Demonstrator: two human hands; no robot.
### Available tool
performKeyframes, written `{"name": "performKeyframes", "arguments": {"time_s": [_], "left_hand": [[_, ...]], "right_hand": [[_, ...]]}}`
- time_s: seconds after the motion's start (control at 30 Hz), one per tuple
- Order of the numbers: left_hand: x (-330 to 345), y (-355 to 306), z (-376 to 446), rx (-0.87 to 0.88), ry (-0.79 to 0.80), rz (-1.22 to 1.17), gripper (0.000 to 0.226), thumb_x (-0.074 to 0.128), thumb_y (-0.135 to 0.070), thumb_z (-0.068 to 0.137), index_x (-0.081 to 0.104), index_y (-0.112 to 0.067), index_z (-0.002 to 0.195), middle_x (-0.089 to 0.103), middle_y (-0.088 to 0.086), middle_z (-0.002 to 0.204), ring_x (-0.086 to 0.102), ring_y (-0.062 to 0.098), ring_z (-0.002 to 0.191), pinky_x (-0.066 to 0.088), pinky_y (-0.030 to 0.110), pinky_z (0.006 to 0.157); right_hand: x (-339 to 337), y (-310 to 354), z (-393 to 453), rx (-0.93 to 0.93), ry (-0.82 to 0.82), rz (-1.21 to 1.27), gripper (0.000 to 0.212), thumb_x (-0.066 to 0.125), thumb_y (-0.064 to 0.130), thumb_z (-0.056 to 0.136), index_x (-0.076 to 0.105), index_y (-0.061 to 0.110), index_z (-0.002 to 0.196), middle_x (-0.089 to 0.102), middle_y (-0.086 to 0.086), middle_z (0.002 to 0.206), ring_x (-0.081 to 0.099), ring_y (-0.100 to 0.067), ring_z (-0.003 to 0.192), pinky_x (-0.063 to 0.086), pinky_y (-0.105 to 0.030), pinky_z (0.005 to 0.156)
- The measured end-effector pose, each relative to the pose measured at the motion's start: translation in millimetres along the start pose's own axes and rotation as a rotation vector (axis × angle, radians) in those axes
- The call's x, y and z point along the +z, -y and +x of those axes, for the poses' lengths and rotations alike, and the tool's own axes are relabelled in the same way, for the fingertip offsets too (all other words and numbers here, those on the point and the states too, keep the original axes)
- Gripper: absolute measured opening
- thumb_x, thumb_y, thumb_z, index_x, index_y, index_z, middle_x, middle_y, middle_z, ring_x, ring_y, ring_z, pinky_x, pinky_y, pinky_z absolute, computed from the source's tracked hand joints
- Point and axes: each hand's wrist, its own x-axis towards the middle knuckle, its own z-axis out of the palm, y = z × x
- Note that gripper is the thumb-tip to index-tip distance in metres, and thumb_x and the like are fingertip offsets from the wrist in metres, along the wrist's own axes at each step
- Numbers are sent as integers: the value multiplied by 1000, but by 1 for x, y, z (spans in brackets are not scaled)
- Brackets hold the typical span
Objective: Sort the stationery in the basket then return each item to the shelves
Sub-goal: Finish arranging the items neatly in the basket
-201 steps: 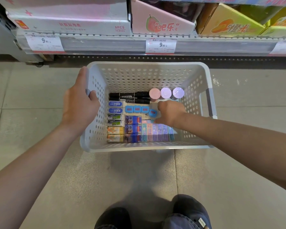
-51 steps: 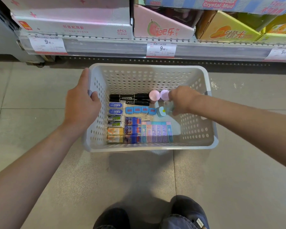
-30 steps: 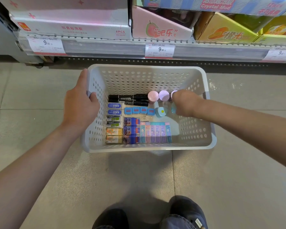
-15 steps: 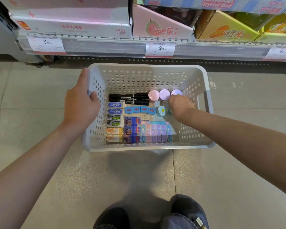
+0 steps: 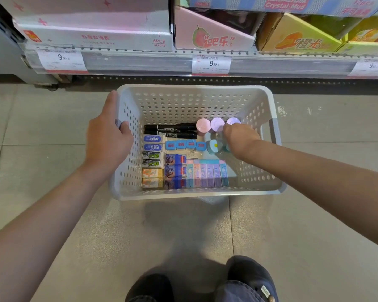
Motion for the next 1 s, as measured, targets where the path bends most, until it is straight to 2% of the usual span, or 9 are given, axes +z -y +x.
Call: {"name": "performKeyframes", "arguments": {"time_s": [0.1,0.2,0.33,0.4,0.5,0.57,0.63,0.8,1.0], "left_hand": [[1,0,0,2,-12,-4,62,48,-8,96,22,-20,150,43,-2,69,47,14,57,51,36,56],[0,-2,0,-36,-2,-33,61,48,-9,95,24,-21,150,48,-3,74,47,11,56,44,24,52],[-10,5,8,-157,105,-153,43,52,-14,82,52,-24,123,66,10,83,67,27,66,59,47,60],[-18,4,11,-247,206,-168,25,57,-11,79,60,-19,103,68,10,88,68,29,78,59,47,65],[-24,4,12,-501,465,-222,41,60,2,82,55,-13,120,63,15,108,63,34,97,55,42,75],[-29,4,12,-617,593,-266,52,58,8,82,49,-14,129,62,19,116,59,39,109,49,45,86],[-30,2,13,-640,673,-325,55,52,15,83,48,-15,129,59,18,122,56,38,112,51,43,83],[-32,-3,11,-597,692,-355,74,41,23,80,41,-19,141,53,18,133,49,37,122,46,49,94],[-62,-21,7,-546,704,-297,58,42,20,81,49,-16,126,60,16,118,56,37,109,47,47,87]], "right_hand": [[-18,-6,-14,-3,-61,21,35,50,1,88,49,5,122,56,-17,119,59,-34,106,45,-34,75],[-32,-24,-32,17,-291,209,29,54,6,85,60,9,114,62,-15,111,60,-36,99,45,-34,73],[-24,-48,-55,12,-686,318,45,58,-6,72,60,1,116,53,-21,125,54,-43,108,45,-47,85],[-16,-52,-61,106,-648,458,56,53,-7,76,47,0,132,45,-22,134,47,-41,119,41,-45,93],[-10,-49,-66,217,-426,799,58,47,-4,84,32,4,139,52,-19,120,51,-39,110,41,-36,83],[-6,-48,-64,279,-330,932,50,45,-5,85,37,6,133,56,-15,103,55,-37,101,39,-32,76],[-2,-48,-61,304,-306,982,40,43,-6,84,44,4,122,59,-14,104,57,-35,103,43,-33,77],[-3,-46,-61,322,-314,1063,30,41,-7,84,49,-1,112,63,-18,110,59,-36,102,49,-41,82],[-28,-50,-80,297,-310,1018,29,42,-6,83,51,1,109,64,-19,106,59,-39,95,50,-43,82]]}}
